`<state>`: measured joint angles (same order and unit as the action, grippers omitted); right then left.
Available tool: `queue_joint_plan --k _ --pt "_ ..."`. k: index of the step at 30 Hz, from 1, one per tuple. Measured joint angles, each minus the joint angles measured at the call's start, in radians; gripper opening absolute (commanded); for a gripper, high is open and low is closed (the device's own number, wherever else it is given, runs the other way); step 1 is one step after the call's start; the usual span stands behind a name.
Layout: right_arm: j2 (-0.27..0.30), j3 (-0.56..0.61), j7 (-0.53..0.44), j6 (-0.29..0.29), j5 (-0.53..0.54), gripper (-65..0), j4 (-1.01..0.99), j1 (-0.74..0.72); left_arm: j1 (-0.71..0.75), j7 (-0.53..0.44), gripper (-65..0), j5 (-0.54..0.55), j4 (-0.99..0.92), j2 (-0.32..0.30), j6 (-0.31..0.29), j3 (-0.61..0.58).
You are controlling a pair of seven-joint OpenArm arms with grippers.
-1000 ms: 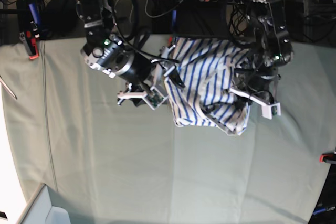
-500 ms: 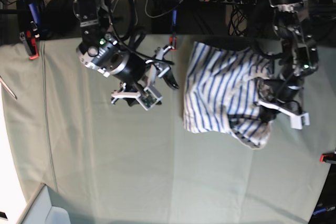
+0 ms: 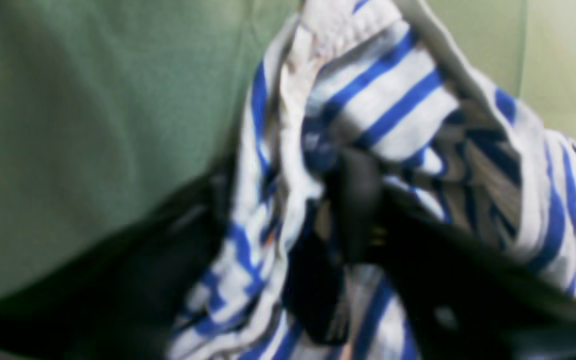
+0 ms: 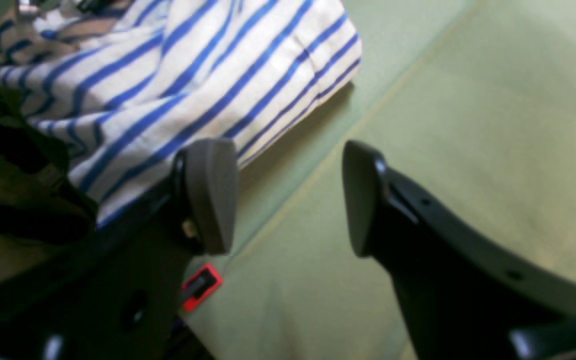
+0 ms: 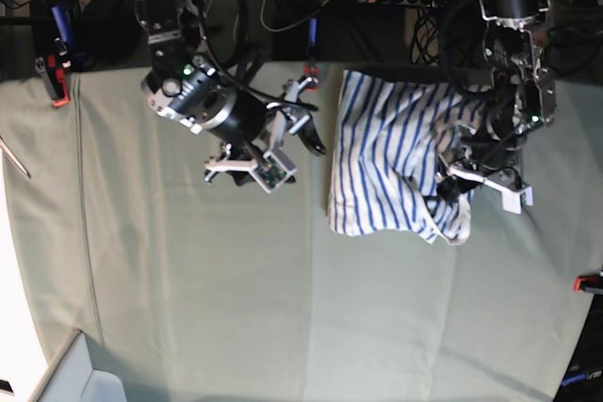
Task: Layout the t-shirt on the table in an organized manner, then fold the t-shirt properly
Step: 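Grasp the bundle edge with the left gripper and pull it flat, then adjust the folded bundle edges with both grippers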
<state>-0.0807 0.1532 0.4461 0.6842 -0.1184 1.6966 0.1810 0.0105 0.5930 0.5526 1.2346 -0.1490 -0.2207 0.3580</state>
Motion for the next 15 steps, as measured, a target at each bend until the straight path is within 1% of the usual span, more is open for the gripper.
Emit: queue_joint_plan --k 4,6,8,11,13,15 --pt "-0.04 0.042 -0.003 0.0 0.002 -31.5 0.026 -0.008 0.017 0.009 -15.7 0.001 0.056 -0.003 0.0 0.0" --pt "-0.058 0.085 -0.001 0.0 0.001 -35.3 0.026 -0.02 0.045 0.008 -12.4 0.006 0.123 -0.003 -0.003 0.001" --pt "-0.07 0.127 -0.006 0.0 0.003 -41.3 0.0 -0.044 0.076 0.008 -11.8 0.009 0.181 -0.002 -0.008 0.019" --pt "-0.071 0.159 -0.016 0.0 0.012 -52.6 -0.104 -0.087 0.095 0.009 -11.8 0.008 0.213 -0.006 -0.007 0.088" --pt "-0.066 0.162 -0.002 0.0 -0.002 -57.5 -0.191 -0.121 0.095 0.01 -11.7 0.002 0.213 -0.014 -0.003 0.113" --pt "-0.064 0.161 -0.007 0.0 -0.002 -59.2 -0.257 -0.148 0.096 0.008 -11.7 -0.002 0.213 -0.014 -0.003 0.132"
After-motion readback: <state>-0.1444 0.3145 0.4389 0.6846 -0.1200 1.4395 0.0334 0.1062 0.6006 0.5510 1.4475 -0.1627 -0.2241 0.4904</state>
